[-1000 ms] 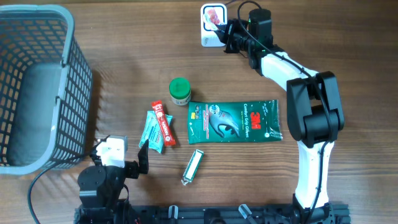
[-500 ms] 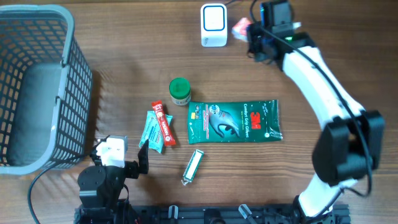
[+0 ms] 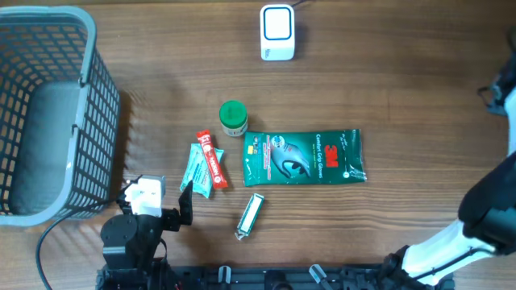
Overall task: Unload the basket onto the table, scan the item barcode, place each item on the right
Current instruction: 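Swing the right arm away to the right with the Kleenex pack, then reach the right gripper toward the green-capped jar and grasp it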
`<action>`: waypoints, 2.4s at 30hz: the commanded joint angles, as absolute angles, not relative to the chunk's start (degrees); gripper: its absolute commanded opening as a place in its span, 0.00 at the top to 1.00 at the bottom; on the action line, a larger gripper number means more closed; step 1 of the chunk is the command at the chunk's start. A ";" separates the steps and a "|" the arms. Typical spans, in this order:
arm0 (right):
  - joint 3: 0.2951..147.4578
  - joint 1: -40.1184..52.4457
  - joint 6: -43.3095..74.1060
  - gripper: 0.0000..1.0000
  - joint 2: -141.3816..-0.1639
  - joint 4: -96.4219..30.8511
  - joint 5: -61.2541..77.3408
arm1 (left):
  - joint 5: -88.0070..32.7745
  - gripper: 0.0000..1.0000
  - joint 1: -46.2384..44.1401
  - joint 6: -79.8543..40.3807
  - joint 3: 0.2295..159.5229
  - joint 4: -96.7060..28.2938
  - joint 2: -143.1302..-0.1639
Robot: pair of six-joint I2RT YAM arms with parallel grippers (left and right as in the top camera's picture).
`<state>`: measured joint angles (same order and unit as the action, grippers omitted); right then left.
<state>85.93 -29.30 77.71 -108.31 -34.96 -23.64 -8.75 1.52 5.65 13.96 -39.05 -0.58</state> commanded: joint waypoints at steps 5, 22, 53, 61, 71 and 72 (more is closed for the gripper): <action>84.62 -38.28 68.29 0.95 -120.38 -26.11 -25.69 | -8.25 0.00 1.74 5.10 13.45 -38.85 -0.38; 87.70 -32.36 54.92 0.13 -91.81 -40.73 6.37 | -8.25 0.00 1.72 5.08 13.45 -38.85 -0.38; 115.50 35.24 31.40 0.01 -117.27 -67.20 4.51 | -8.25 0.00 1.72 5.08 13.45 -38.85 -0.38; 117.32 38.52 32.40 0.01 -124.16 -62.46 6.37 | -8.25 0.00 1.74 5.08 13.45 -38.85 -0.38; 117.32 41.04 37.65 0.01 -130.34 -53.58 -3.64 | -8.25 0.00 1.74 5.08 13.45 -38.87 -0.38; 117.32 41.08 37.69 0.01 -130.37 -53.15 -3.62 | -8.25 0.00 1.74 5.10 13.45 -38.85 -0.38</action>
<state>116.16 41.32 35.97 -129.01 -54.50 0.45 -8.75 1.52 5.65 13.96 -39.03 -0.58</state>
